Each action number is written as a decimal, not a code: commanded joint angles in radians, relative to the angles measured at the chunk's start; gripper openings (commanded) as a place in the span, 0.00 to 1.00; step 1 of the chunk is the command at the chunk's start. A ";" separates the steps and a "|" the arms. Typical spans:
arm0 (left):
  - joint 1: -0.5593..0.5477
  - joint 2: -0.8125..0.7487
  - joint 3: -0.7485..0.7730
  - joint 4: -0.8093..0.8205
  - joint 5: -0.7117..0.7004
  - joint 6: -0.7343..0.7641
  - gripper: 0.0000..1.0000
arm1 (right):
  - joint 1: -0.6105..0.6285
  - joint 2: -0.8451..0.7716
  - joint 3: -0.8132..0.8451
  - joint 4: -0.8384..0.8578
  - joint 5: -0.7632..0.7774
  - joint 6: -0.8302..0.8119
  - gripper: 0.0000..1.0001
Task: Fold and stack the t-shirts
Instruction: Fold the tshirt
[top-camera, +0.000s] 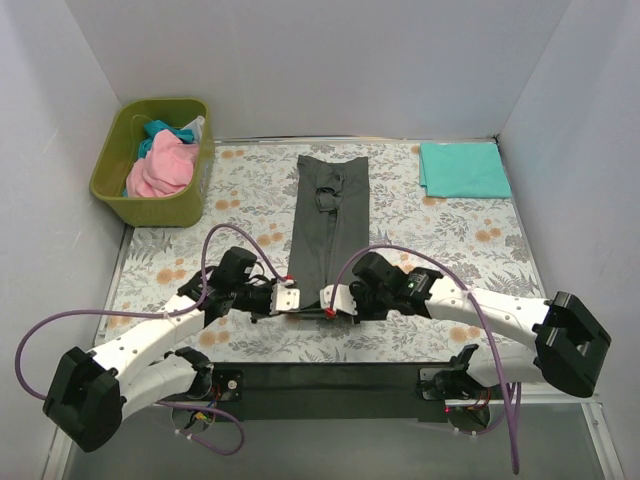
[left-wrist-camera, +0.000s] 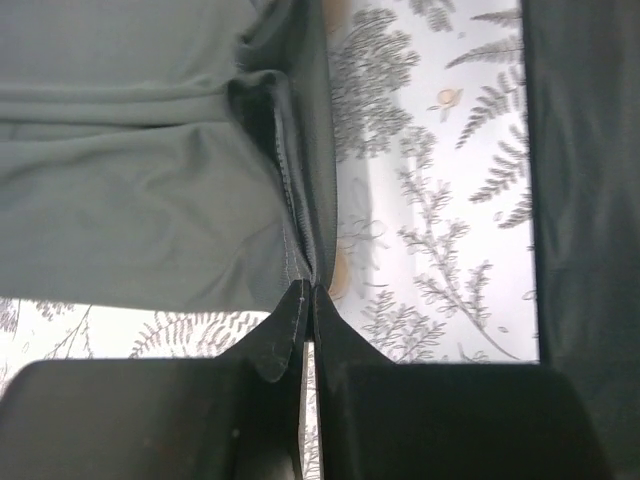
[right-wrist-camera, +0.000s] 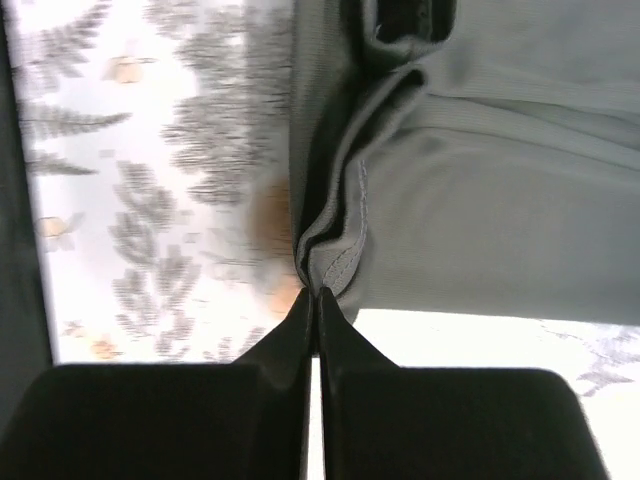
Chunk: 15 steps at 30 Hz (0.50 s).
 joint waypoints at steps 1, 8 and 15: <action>0.054 0.034 0.060 0.072 -0.007 0.007 0.00 | -0.058 0.029 0.082 -0.019 0.016 -0.086 0.01; 0.119 0.194 0.113 0.278 -0.045 0.041 0.00 | -0.182 0.143 0.176 0.004 0.002 -0.204 0.01; 0.158 0.372 0.179 0.402 -0.039 0.076 0.00 | -0.282 0.257 0.263 0.034 -0.004 -0.278 0.01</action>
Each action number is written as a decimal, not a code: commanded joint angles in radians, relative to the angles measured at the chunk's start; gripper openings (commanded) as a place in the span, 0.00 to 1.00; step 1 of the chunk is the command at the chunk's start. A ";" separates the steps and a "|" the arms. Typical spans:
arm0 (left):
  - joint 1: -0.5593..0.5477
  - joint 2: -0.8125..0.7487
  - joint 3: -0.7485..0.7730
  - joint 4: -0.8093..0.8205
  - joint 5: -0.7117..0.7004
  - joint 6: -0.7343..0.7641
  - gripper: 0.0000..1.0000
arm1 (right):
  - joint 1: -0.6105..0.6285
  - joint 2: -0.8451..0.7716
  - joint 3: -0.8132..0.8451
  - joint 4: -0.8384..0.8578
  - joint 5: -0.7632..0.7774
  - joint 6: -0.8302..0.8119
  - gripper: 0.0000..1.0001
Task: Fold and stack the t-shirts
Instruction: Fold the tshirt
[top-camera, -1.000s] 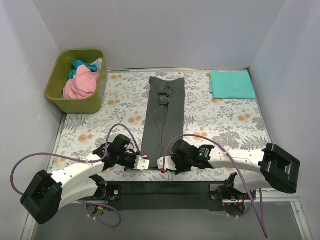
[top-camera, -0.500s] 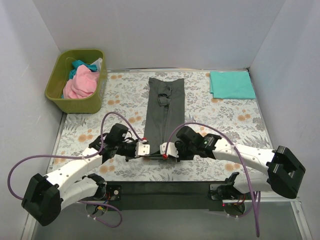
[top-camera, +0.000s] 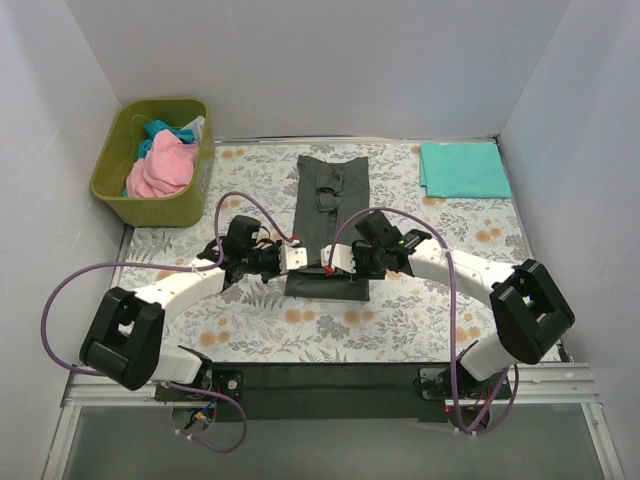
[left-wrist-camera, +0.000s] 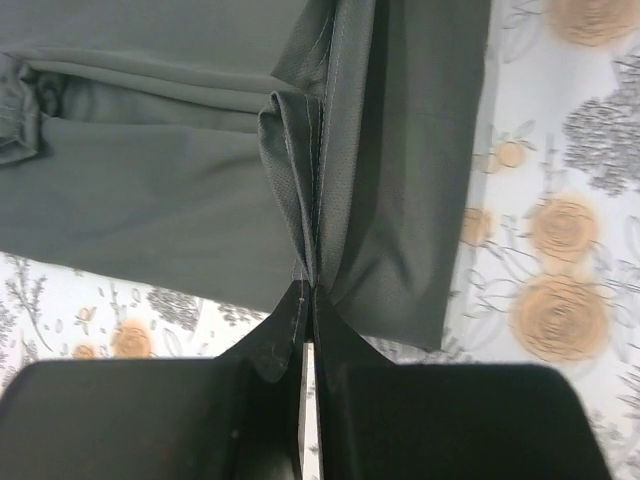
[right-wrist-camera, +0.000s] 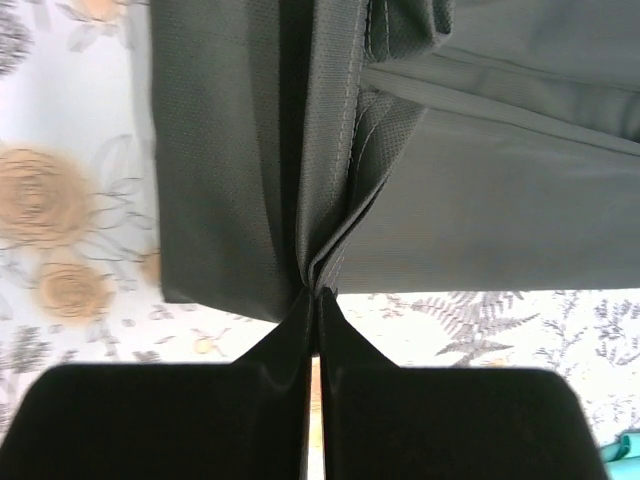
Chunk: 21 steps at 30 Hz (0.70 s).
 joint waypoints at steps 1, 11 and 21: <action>0.030 0.041 0.055 0.106 -0.003 0.045 0.00 | -0.045 0.051 0.078 0.022 -0.004 -0.075 0.01; 0.098 0.229 0.203 0.201 0.025 0.065 0.00 | -0.157 0.204 0.259 0.033 -0.030 -0.153 0.01; 0.125 0.420 0.335 0.282 0.028 0.048 0.00 | -0.238 0.385 0.445 0.053 -0.047 -0.170 0.01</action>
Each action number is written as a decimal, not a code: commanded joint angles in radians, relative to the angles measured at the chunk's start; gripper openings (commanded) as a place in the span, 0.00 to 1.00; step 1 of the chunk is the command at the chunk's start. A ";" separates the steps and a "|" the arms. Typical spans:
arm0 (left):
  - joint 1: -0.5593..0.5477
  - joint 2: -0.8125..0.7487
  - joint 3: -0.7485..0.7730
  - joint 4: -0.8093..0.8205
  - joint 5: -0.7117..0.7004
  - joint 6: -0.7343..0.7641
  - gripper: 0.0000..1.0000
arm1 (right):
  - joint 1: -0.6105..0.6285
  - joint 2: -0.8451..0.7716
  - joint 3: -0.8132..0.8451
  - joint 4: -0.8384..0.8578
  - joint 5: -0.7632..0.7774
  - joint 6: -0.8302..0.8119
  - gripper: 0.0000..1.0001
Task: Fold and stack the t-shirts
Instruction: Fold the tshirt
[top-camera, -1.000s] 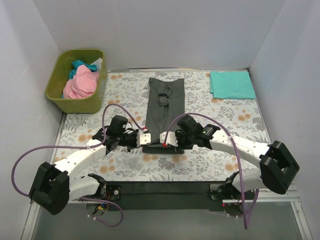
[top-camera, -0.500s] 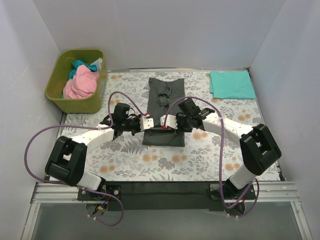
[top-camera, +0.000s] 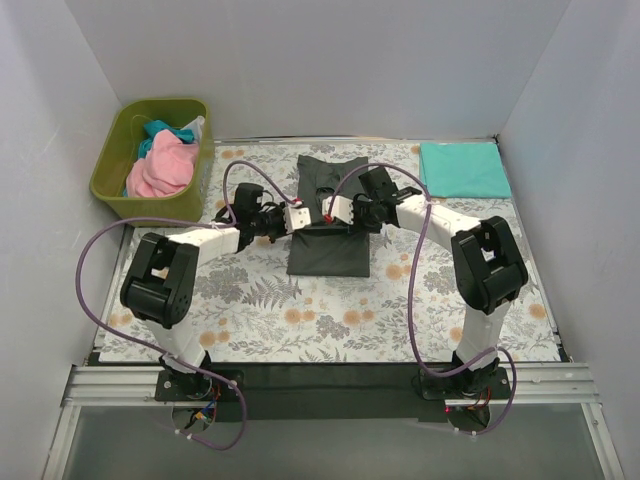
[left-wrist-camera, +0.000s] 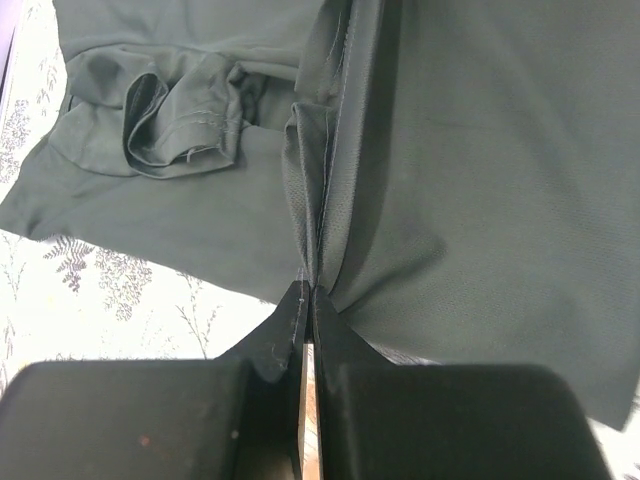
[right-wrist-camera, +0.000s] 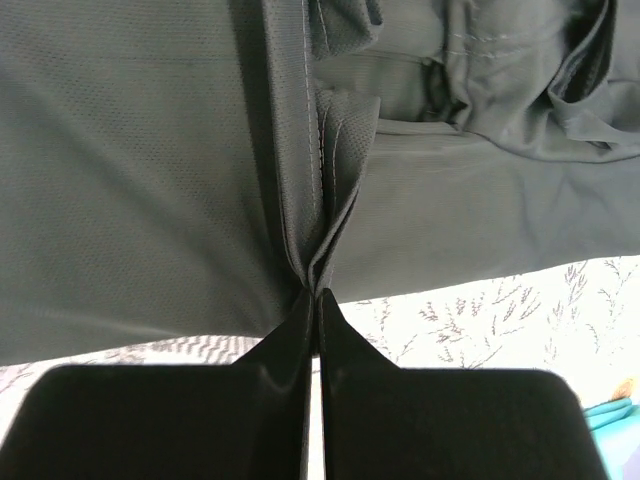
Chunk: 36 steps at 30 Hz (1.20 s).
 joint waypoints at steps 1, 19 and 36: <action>0.014 0.035 0.056 0.053 0.017 0.003 0.00 | -0.024 0.042 0.075 0.015 -0.013 -0.032 0.01; 0.024 0.108 0.172 0.142 -0.124 -0.236 0.32 | -0.047 0.052 0.218 0.097 0.096 0.135 0.45; 0.067 0.055 0.181 -0.062 0.155 -0.699 0.17 | -0.079 0.059 0.185 -0.048 -0.312 0.598 0.15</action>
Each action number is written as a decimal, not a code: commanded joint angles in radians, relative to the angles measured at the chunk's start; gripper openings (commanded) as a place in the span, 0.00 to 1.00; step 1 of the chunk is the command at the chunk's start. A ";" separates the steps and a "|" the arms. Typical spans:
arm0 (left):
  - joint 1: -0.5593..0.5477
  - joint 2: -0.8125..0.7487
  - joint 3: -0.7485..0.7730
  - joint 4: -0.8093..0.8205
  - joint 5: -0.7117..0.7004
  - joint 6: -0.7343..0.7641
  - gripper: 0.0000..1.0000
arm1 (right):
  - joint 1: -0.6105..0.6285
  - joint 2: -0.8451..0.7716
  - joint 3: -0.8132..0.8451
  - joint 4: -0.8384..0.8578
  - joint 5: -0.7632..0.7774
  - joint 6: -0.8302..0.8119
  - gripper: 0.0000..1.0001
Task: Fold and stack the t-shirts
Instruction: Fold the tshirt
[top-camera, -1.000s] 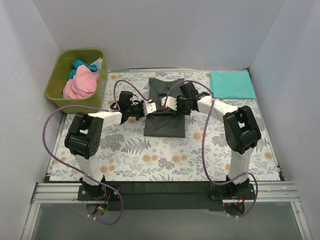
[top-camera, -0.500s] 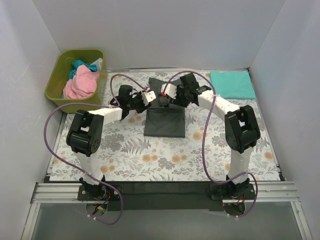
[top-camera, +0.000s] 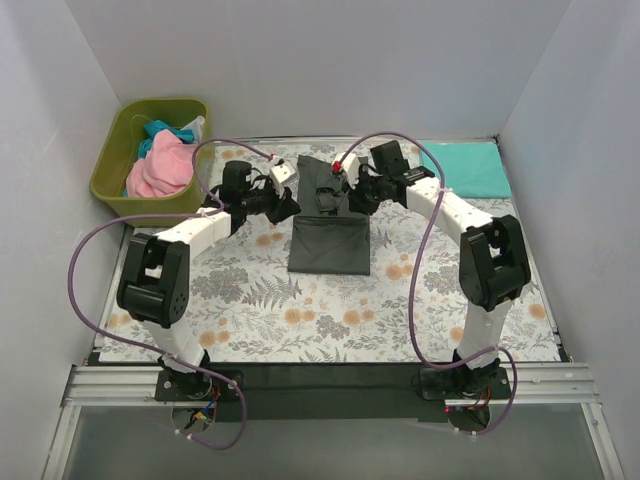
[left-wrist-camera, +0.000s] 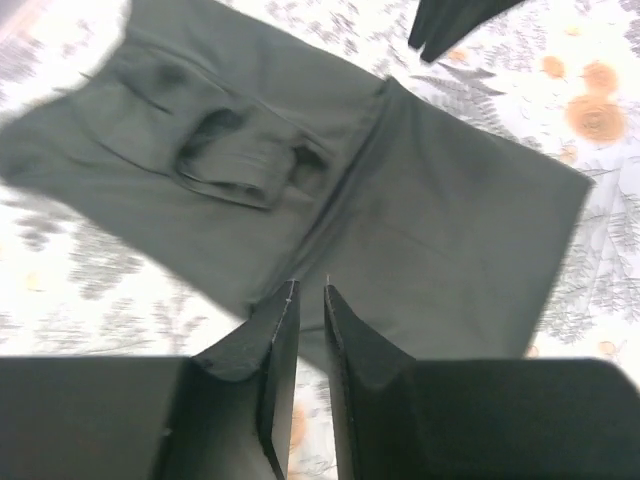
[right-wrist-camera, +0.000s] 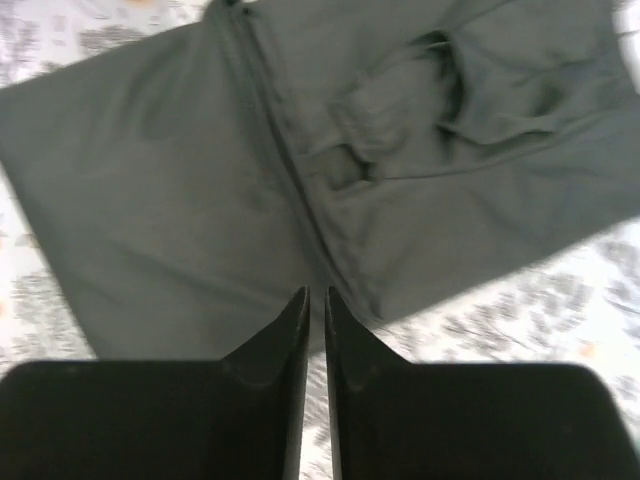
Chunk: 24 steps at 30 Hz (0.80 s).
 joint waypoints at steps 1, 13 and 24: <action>-0.004 0.093 0.061 -0.085 0.072 -0.165 0.15 | -0.001 0.051 -0.011 -0.038 -0.163 0.137 0.13; 0.007 0.358 0.199 -0.004 0.022 -0.310 0.13 | -0.112 0.273 0.117 -0.032 -0.223 0.198 0.13; 0.039 0.198 0.206 -0.102 0.110 -0.284 0.36 | -0.116 0.090 0.134 -0.070 -0.188 0.166 0.44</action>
